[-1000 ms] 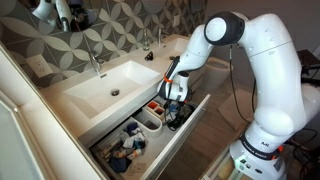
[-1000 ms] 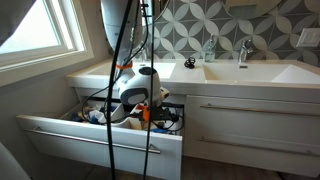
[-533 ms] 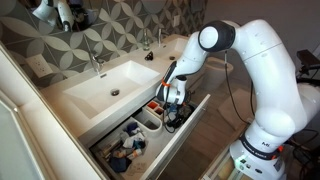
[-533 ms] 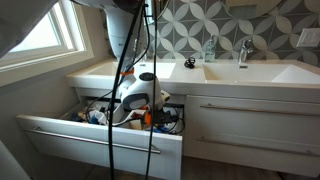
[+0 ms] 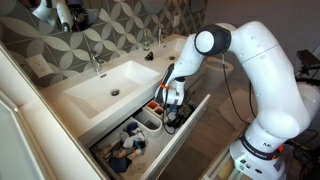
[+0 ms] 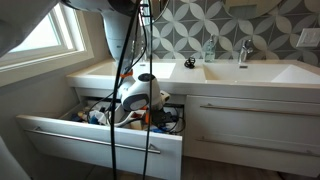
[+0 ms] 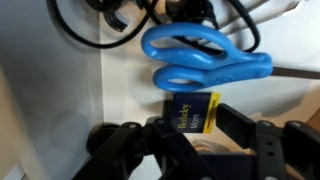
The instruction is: Pick up the black object next to the scissors in the drawer and put it on the bathroom counter
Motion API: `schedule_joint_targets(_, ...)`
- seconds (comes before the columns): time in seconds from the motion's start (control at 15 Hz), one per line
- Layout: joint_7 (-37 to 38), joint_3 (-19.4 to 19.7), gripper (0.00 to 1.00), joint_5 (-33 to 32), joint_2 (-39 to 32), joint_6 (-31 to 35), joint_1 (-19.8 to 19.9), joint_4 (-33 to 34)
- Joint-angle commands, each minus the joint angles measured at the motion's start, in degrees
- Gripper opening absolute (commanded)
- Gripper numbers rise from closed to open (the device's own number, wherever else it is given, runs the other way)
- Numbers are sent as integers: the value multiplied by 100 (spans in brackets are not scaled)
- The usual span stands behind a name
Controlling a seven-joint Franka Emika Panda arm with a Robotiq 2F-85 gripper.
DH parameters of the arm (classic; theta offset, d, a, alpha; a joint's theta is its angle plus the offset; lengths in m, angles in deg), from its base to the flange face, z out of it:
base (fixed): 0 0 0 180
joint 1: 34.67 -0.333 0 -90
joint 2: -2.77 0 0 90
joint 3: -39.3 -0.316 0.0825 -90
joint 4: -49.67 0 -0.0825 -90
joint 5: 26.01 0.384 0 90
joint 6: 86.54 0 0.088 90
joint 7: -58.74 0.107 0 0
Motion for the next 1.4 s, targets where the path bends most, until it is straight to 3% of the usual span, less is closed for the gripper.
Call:
schedule_joint_targets(0.0,78,272,38,108,-94,14,-267,126)
schedule_joint_targets(0.2,123,334,21,104,-16,2,-333,78)
schedule_joint_targets(0.47,149,376,15,140,276,-98,-363,-126)
schedule_joint_targets(0.53,169,484,5,214,409,-166,-465,-244)
schedule_joint_targets(0.6,1233,853,0,-729,583,-223,-686,-539)
schedule_joint_targets(1.0,3242,1588,0,-2658,980,-600,-1110,-1030)
schedule_joint_targets(1.33,4367,1853,1,-3824,1150,-641,-1221,-1212)
